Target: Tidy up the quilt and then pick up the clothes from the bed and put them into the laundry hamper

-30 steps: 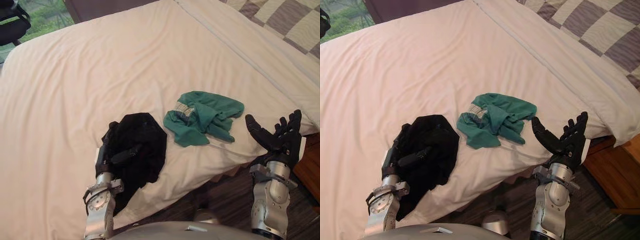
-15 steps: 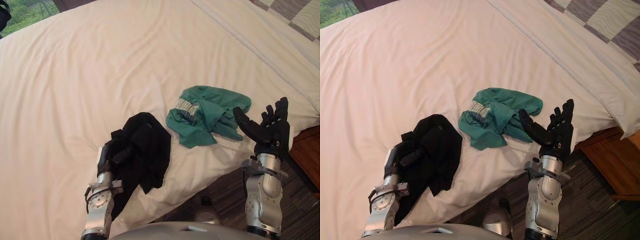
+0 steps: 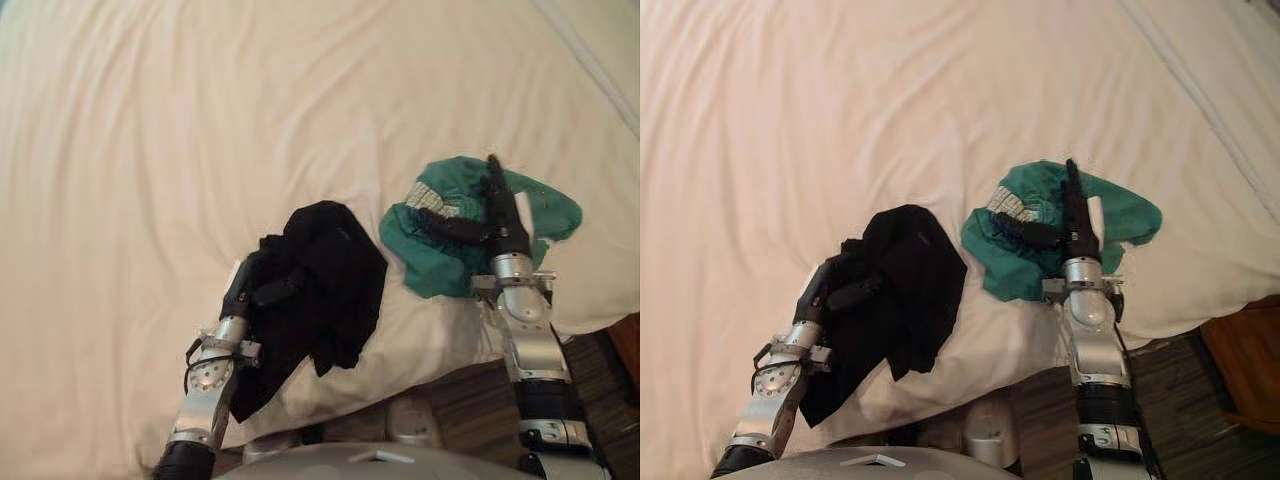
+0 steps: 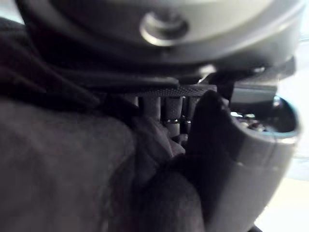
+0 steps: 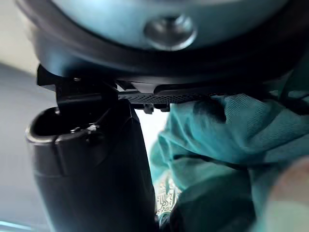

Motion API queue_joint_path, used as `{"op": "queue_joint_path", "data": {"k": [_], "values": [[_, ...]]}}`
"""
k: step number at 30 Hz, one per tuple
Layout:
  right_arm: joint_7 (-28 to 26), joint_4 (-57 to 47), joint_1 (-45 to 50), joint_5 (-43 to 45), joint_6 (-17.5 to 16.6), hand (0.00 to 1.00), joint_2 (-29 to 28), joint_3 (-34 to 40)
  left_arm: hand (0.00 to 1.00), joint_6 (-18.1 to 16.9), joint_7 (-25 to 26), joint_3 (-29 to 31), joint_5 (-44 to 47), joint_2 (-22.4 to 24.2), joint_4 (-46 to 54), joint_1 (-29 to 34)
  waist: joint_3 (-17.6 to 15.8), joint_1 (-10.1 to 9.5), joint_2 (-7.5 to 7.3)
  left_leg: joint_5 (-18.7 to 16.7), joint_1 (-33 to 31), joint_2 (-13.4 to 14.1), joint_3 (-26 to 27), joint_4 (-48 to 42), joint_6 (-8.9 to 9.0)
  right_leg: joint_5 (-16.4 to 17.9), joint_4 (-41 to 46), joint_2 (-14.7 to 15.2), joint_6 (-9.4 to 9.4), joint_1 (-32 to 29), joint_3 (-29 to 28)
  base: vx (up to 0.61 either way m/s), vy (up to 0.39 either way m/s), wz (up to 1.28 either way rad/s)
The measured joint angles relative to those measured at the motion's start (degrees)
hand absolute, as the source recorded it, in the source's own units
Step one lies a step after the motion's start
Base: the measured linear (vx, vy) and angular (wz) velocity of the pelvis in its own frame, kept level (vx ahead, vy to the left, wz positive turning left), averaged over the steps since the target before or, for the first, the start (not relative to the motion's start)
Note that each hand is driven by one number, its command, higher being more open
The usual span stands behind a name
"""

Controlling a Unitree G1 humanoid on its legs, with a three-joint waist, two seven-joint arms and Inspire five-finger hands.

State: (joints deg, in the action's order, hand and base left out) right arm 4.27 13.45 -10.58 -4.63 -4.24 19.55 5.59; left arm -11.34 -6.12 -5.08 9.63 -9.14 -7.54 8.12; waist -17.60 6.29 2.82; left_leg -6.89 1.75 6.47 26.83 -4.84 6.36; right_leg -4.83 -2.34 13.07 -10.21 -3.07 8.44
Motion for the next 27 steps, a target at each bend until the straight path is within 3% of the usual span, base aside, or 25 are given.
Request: {"op": "queue_joint_path", "data": {"k": [2, 3, 6, 10, 14, 16, 18, 20, 21, 22, 23, 24, 25, 27], "values": [[-0.01, 2.15, -1.04, -1.98, 0.02, 1.00, 1.55, -0.44, 0.00, 0.00, -0.14, -0.65, 1.55, -0.20, 0.12, -0.03, -0.10, 0.01, 0.15, 0.06, -0.43, 0.01, -0.97, -0.05, -0.09, 0.00, 0.69, 0.15, 0.00, 0.00, 1.19, -0.02, -0.015, 0.29], [-0.34, 4.32, -2.07, -2.02, -0.15, 0.00, 2.90, -0.87, 0.00, 0.02, -0.15, -0.86, 1.56, -0.23, -0.05, -0.23, -0.11, 0.03, 0.16, 0.16, -0.45, 0.12, -1.44, -0.05, -0.24, 0.00, 1.18, 0.12, 0.00, 0.01, 1.80, -0.01, -0.029, 0.24], [-0.56, 11.74, -5.41, -6.07, -1.47, 0.00, 5.00, -1.63, 0.00, 0.02, -0.23, -1.01, 2.04, -0.24, -1.17, -1.44, -0.11, 0.10, 0.16, 0.45, -0.83, 0.15, -2.50, -0.10, -0.63, 0.00, 1.51, 0.38, 0.01, 0.24, 4.02, -0.03, -0.033, 0.16], [-0.18, 23.56, -13.16, -8.62, -2.01, 0.00, 5.40, 2.62, 0.00, 0.57, 0.00, -1.77, 4.28, -0.20, -2.79, -3.49, -0.16, 0.03, 0.26, 0.89, -1.12, -0.08, -3.71, -1.02, -0.98, 0.02, 2.48, 0.91, 0.03, 0.68, 6.68, -0.10, -0.033, 0.13], [-0.18, 24.62, -13.71, -8.41, -0.56, 0.00, 6.12, 4.83, 0.00, 1.66, 0.01, -1.99, 4.28, 0.37, -3.07, -3.94, -0.19, -1.13, 0.36, 2.22, -1.13, 0.08, -5.20, 0.42, -1.24, 0.27, 2.24, 0.56, 0.33, 1.34, 8.69, -0.13, -0.051, 0.21], [-0.18, 19.92, -10.29, -7.77, 0.55, 0.00, 5.48, 4.94, 0.00, 1.77, -0.31, -1.98, 4.28, 0.48, -3.05, -4.09, -0.10, -1.48, 0.42, 3.31, -0.94, 0.13, -6.06, 2.27, -1.10, 0.92, 2.25, 0.15, 0.58, 1.37, 9.57, -0.12, -0.072, 0.26], [-0.19, 13.04, -4.00, -5.67, 0.62, 0.00, 3.59, 4.90, 0.00, 1.80, -0.46, -1.91, 4.28, 0.91, -3.08, -4.09, 0.01, -1.40, 0.36, 3.91, -1.28, -0.01, -7.77, 3.91, -0.68, 3.79, 4.89, 0.05, 0.57, 0.98, 11.28, -0.09, -0.080, 0.54], [-0.23, 5.16, 6.31, -2.91, 0.34, 0.00, -0.69, 4.90, 0.00, 2.79, -0.89, -1.93, 4.28, 1.40, -3.06, -3.77, 0.11, -0.80, -0.06, 4.60, -1.25, 0.71, -12.94, 3.83, -0.50, 9.24, 14.05, -0.03, 2.70, -0.18, 9.54, -0.01, -0.099, 1.05], [-0.51, 1.72, 12.46, -0.52, -0.16, 0.00, -4.35, 4.78, 0.00, 3.15, -1.17, -1.93, 4.46, 1.31, -3.01, -2.77, 0.75, -0.33, -1.21, 5.19, -1.60, 1.25, -16.30, 3.00, -0.55, 12.36, 20.39, -1.15, 5.62, -1.72, 1.36, 0.05, -0.124, 1.15], [-0.72, 0.74, 14.59, 0.95, -0.37, 0.00, -5.85, 4.59, 0.00, 3.01, -1.26, -1.79, 4.85, 1.29, -2.89, -2.00, 1.26, -0.29, -1.85, 5.28, -2.00, 1.34, -17.78, 2.57, -0.58, 14.45, 22.36, -1.88, 6.45, -2.51, -2.29, 0.05, -0.206, 1.14], [-1.07, -0.93, 18.07, 4.03, -1.08, 0.00, -8.87, 3.59, 0.00, 2.80, -1.26, -1.48, 6.16, 1.62, -2.35, -0.55, 2.83, -0.43, -3.46, 5.42, -4.34, 1.28, -20.15, 1.71, -0.35, 18.88, 20.66, -3.68, 7.86, -2.39, -9.32, 0.01, -0.199, 0.80], [-1.16, -1.64, 19.42, 5.83, -1.58, 0.00, -9.91, 3.05, 0.00, 2.73, -1.21, -1.05, 6.63, 1.83, -2.13, -0.36, 3.35, -0.08, -4.39, 5.57, -5.60, 1.01, -21.38, 1.18, -0.06, 20.62, 18.30, -4.00, 6.58, -1.21, -11.20, -0.02, -0.264, 1.11], [-1.28, -2.18, 21.20, 8.91, -2.31, 0.00, -10.90, 2.42, 0.00, 2.81, -0.86, -0.12, 7.75, 2.94, -2.11, -0.73, 3.67, 0.08, -5.19, 6.62, -7.01, 1.44, -24.52, 0.98, 0.52, 19.78, 17.21, -4.84, 2.91, -0.03, -9.93, -0.04, -0.233, 1.00], [-1.27, -3.77, 24.74, 15.49, -2.77, 0.00, -10.22, 1.92, 0.00, 3.67, 0.46, 0.77, 10.50, 7.96, -2.13, -0.32, 3.52, -1.41, -4.09, 9.34, -7.41, 1.96, -27.23, 1.15, 0.35, 19.28, 15.21, -5.45, 3.32, 3.11, -5.32, -0.07, -0.192, 0.96]]}}
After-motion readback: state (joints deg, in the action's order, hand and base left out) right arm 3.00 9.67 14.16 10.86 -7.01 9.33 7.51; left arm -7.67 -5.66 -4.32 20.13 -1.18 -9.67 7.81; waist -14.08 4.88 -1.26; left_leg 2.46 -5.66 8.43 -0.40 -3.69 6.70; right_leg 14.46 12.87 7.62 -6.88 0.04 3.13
